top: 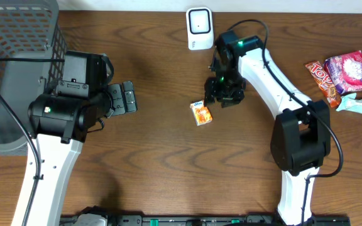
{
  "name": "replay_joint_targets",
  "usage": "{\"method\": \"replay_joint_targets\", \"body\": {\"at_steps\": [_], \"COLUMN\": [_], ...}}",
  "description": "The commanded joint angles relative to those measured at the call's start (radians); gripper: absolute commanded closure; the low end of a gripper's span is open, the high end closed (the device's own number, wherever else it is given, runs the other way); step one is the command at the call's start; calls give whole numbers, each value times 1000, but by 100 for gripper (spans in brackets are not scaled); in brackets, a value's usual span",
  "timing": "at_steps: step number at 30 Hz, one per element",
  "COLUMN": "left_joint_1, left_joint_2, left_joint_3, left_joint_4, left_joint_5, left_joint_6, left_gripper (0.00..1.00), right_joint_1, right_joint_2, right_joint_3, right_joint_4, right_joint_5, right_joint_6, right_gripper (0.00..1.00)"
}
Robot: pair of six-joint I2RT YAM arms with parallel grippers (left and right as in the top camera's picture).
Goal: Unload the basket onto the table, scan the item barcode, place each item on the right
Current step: 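Regrip the Kleenex pack by its end with the right gripper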
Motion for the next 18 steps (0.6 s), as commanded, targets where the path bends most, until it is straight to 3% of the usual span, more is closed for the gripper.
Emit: {"method": "replay_joint_targets", "body": {"at_steps": [1,18], "left_joint_1": [1,1], "left_joint_2": [2,2], "left_joint_3": [-2,-2], "left_joint_4": [-2,-2], "left_joint_5": [-13,-13], "left_joint_6": [6,6], "left_gripper": [2,2], "right_joint_1": [5,5], "right_joint_2": [1,1], "right_joint_3": [57,104], "right_joint_4": [-16,-40], "right_joint_5": [2,2], "right_joint_6": [-5,-5], "right_gripper": [38,31]}}
